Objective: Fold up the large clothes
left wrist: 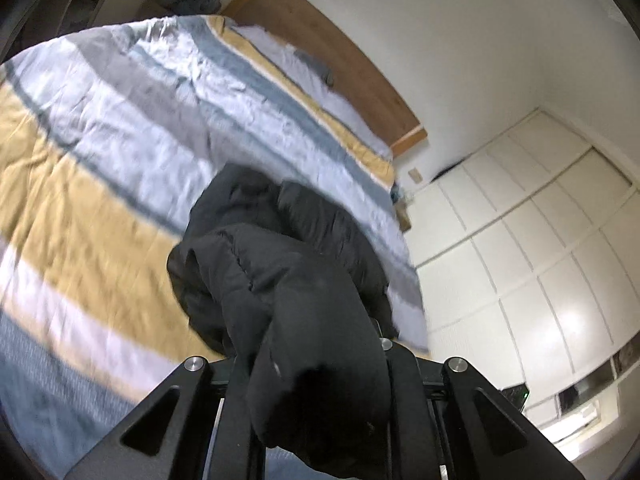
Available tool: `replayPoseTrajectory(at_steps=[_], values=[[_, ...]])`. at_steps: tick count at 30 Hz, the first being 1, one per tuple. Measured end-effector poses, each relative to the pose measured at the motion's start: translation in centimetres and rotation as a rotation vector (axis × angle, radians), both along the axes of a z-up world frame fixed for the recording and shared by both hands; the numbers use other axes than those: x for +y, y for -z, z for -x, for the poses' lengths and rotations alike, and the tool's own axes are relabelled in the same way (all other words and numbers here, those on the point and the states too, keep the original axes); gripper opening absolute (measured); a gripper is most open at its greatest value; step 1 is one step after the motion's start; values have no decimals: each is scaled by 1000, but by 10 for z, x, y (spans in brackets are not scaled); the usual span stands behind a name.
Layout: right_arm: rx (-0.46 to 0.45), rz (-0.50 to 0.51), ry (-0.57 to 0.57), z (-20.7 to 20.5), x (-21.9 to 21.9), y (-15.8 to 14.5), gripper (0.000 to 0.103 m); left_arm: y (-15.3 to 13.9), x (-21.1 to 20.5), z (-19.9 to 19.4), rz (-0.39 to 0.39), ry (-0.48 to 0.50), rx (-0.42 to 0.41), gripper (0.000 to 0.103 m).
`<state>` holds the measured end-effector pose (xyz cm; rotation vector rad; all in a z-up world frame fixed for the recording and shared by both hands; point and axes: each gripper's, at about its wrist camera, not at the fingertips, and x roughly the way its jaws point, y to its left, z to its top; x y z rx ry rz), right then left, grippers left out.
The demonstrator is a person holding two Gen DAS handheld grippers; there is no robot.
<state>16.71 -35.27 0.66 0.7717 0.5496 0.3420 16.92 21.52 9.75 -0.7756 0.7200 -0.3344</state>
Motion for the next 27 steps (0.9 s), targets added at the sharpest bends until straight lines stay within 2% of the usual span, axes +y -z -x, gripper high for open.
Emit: replayPoseTrajectory(at_steps=[8, 12, 15, 19, 21, 27], values=[[20, -136, 90, -101, -23, -26, 14, -10, 11, -106, 32, -86, 10, 14], [64, -117, 124, -161, -22, -33, 14, -6, 13, -160, 13, -115, 43, 14], [108, -104, 159, -212, -19, -27, 14, 10, 15, -207, -3, -141, 88, 15], [200, -106, 206, -281, -17, 9, 14, 42, 14, -264, -50, -149, 152, 16], [246, -107, 221, -307, -16, 32, 14, 66, 13, -293, -56, -141, 189, 20], [340, -85, 237, -366, -12, 97, 14, 139, 10, -351, -23, -132, 282, 26]])
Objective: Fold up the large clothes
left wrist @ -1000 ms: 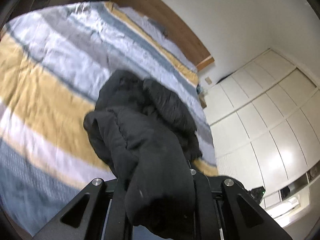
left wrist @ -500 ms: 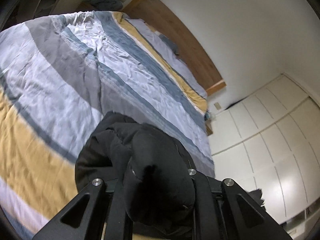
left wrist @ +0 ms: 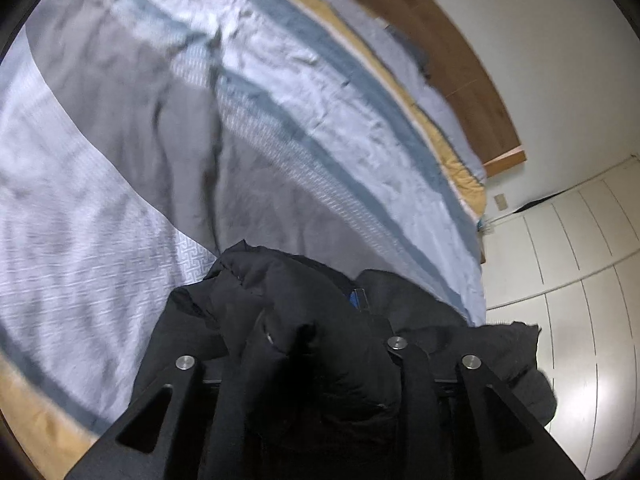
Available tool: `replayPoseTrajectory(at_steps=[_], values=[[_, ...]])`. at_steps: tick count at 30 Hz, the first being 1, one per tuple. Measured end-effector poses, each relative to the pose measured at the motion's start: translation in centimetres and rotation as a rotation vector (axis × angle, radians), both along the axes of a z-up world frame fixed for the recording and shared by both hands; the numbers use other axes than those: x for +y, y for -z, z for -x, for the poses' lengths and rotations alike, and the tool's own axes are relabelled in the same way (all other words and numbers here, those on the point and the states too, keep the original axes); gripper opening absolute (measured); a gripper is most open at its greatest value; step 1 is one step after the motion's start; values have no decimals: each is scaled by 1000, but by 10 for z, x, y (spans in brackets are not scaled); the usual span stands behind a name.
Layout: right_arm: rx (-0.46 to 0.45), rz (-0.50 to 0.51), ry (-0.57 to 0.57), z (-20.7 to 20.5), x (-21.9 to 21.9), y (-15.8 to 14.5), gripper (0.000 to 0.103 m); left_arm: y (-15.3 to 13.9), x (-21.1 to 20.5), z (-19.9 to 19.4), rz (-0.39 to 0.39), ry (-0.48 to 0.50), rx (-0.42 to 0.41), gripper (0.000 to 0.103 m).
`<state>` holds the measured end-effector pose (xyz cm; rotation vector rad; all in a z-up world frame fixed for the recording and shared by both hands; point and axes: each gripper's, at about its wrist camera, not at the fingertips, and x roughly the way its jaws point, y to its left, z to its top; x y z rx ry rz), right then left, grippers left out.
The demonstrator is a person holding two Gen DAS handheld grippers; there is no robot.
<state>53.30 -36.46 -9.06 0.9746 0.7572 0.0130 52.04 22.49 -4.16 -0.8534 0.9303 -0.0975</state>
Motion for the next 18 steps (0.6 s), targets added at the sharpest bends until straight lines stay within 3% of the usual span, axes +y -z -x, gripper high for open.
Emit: replayPoseTrajectory(at_steps=[5, 10, 12, 13, 15, 17, 18], values=[[17, -19, -8, -24, 2, 36, 14, 32, -10, -20, 17, 30, 0, 28], [4, -61, -13, -26, -1, 46, 18, 33, -9, -19, 45, 27, -3, 32], [-12, -80, -14, -24, -3, 44, 25, 27, -6, -15, 60, 30, -24, 42], [-29, -96, -11, -21, -6, 41, 31, 23, -3, -12, 67, 27, -36, 45], [-56, -115, 3, -16, -10, 32, 56, 11, 4, -5, 100, 4, -63, 62], [-77, -107, 27, -10, -15, 18, 69, -2, 13, 1, 130, -27, -82, 72], [-88, -95, 39, -6, -18, 9, 70, -8, 16, 3, 132, -38, -88, 77]])
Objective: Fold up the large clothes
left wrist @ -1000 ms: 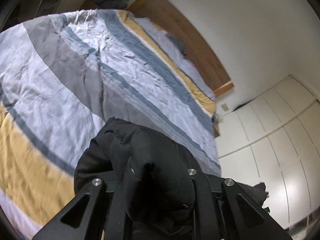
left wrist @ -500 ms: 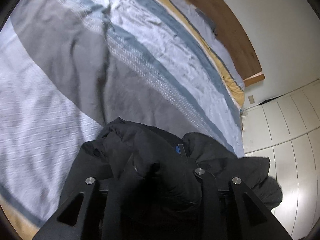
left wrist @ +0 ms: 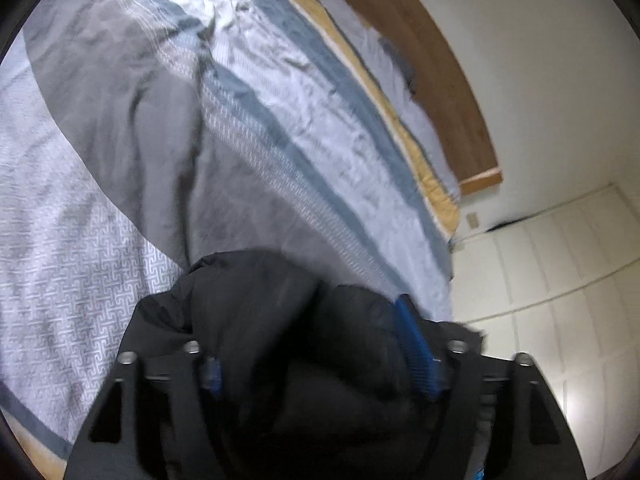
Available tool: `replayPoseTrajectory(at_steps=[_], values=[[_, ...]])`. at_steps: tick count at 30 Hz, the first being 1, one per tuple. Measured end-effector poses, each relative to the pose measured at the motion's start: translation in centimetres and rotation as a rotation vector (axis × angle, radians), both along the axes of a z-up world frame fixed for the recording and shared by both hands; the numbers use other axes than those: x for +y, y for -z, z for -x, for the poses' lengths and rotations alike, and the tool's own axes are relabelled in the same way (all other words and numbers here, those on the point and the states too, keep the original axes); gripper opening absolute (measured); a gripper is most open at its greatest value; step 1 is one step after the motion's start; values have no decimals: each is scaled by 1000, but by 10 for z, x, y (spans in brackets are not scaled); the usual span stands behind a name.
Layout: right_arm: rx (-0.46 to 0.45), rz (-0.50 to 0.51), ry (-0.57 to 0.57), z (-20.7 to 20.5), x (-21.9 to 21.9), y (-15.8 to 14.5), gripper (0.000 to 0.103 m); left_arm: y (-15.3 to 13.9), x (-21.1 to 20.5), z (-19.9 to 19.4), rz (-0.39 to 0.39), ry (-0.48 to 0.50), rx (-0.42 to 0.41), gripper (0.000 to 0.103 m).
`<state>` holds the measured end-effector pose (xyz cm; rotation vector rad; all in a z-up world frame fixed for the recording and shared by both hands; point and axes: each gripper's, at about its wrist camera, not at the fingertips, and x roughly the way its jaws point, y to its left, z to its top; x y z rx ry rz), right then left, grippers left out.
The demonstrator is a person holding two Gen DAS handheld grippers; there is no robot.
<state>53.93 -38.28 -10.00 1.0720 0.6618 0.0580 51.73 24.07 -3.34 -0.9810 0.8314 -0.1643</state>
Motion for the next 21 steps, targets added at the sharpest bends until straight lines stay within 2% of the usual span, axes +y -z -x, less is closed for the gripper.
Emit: replayPoseTrajectory(at_steps=[4, 7, 10, 12, 17, 21], values=[[-34, 65, 22, 17, -12, -36, 70, -31, 13, 17, -41, -49, -19, 83], [-62, 129, -10, 33, -7, -62, 70, -56, 12, 34, -180, -82, -7, 85], [-84, 211, -61, 55, 7, -85, 70, -73, 3, 55, -316, -70, 14, 85], [-85, 264, -90, 72, 19, -97, 70, -81, -4, 71, -378, -57, 22, 85], [-107, 386, -155, 119, 53, -120, 70, -90, -21, 117, -466, -45, 25, 85], [-114, 523, -236, 149, 93, -125, 70, -86, -46, 148, -576, -17, 10, 85]])
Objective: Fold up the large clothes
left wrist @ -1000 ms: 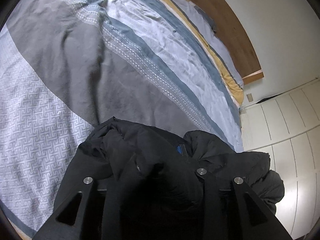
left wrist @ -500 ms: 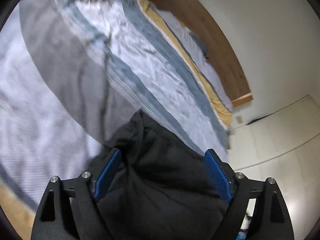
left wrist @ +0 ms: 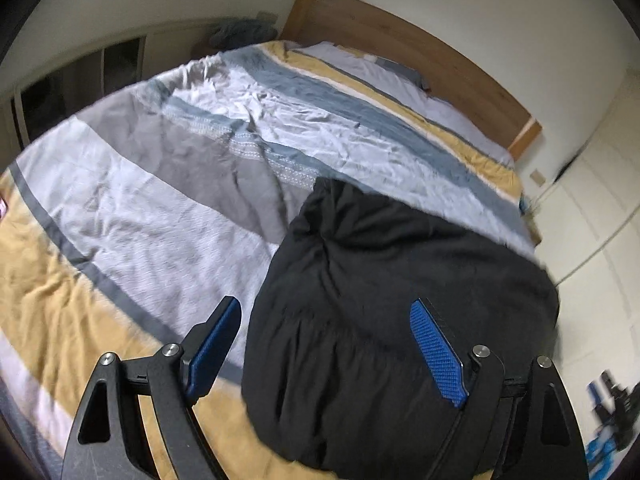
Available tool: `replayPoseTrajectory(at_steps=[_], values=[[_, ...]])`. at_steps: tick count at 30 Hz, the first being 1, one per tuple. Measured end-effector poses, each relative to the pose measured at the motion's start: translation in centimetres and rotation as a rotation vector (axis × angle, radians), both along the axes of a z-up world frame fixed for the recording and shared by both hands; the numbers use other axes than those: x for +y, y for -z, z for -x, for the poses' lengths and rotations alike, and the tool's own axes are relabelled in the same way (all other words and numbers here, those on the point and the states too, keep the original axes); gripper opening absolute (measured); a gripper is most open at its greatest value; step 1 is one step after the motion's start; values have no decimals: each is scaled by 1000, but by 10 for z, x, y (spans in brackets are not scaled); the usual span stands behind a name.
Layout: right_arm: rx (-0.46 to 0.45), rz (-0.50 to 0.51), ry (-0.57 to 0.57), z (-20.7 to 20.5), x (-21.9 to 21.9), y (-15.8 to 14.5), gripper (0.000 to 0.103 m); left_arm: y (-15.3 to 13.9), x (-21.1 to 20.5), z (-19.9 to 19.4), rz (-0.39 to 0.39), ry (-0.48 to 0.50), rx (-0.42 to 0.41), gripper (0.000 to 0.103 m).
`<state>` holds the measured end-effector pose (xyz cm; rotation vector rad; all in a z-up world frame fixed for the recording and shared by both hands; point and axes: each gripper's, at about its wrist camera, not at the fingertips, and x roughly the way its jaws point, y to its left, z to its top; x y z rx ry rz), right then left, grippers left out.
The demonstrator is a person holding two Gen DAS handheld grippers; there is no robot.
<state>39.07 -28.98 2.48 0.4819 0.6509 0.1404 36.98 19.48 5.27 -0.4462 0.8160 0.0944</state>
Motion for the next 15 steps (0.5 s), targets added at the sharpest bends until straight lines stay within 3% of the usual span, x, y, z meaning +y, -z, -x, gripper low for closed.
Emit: replayPoseTrajectory(at_steps=[3, 15], values=[[3, 86, -46, 18, 34, 5, 70, 8, -18, 15, -52, 35, 2, 85], [49, 193, -116, 59, 101, 51, 70, 41, -77, 65, -222, 61, -26, 85]])
